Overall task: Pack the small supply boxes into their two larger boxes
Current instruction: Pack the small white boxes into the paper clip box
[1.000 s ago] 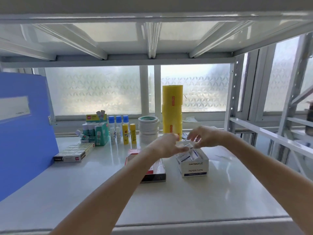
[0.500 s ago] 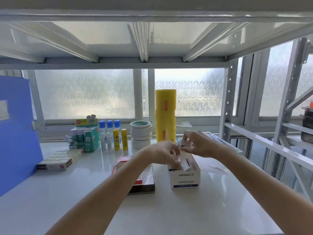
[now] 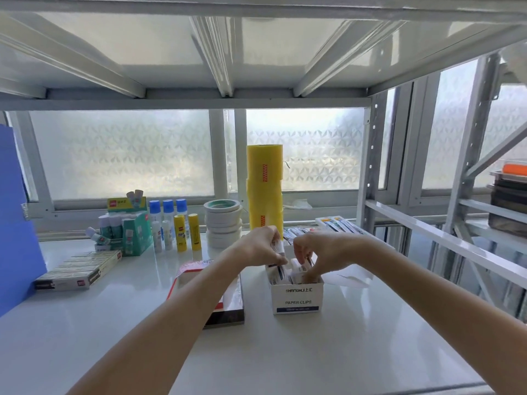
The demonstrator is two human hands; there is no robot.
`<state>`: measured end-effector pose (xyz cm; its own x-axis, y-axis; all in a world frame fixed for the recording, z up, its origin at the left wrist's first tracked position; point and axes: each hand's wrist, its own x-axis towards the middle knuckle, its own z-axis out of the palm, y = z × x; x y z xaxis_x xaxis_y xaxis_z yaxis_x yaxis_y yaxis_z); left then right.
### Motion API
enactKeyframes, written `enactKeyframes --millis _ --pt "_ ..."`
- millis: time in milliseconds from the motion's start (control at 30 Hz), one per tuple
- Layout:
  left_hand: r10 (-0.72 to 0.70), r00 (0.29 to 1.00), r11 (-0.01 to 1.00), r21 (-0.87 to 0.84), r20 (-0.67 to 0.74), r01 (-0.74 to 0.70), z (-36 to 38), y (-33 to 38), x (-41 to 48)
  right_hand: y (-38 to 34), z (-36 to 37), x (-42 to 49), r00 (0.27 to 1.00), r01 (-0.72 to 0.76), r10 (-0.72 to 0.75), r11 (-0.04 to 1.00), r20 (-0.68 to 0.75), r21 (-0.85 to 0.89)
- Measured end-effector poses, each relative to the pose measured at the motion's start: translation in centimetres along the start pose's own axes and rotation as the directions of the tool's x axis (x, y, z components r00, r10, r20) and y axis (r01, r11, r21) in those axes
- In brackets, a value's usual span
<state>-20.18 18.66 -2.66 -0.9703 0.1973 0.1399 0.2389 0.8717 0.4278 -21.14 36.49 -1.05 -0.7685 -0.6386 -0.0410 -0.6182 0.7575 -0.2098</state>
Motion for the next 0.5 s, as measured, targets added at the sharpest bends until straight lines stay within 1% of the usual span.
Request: enactKeyframes --millis 133,200,267,333,433,500 --pt "-0.009 1.0 1.0 -0.018 -0.024 0.009 -0.4 -0.2 0.1 0.5 -0.7 0.7 0.998 -0.021 0.028 0.989 -0.052 0.145" --pt "-0.02 0.999 0.999 -0.033 -0.046 0.018 -0.8 -0.5 0.0 0.4 -0.5 1.5 0.997 -0.078 0.081 0.98 -0.011 0.183" --pt "-0.017 0.999 1.0 -0.022 -0.041 0.016 -0.9 -0.6 -0.1 0.2 0.3 2.4 0.991 -0.124 0.117 0.984 0.056 0.131" --pt "0.0 1.0 1.0 0.016 -0.017 0.0 -0.8 -0.5 -0.3 0.0 0.5 2.9 0.985 -0.14 0.129 0.986 0.116 0.093" --pt "0.013 1.0 1.0 0.026 0.009 -0.013 -0.8 -0.1 -0.4 0.6 -0.7 2.5 0.978 -0.128 0.099 0.979 0.182 0.156" --pt "0.02 1.0 1.0 0.013 0.015 -0.02 -0.9 0.2 -0.5 1.4 -1.5 1.9 0.98 -0.129 0.092 0.969 0.174 0.212"
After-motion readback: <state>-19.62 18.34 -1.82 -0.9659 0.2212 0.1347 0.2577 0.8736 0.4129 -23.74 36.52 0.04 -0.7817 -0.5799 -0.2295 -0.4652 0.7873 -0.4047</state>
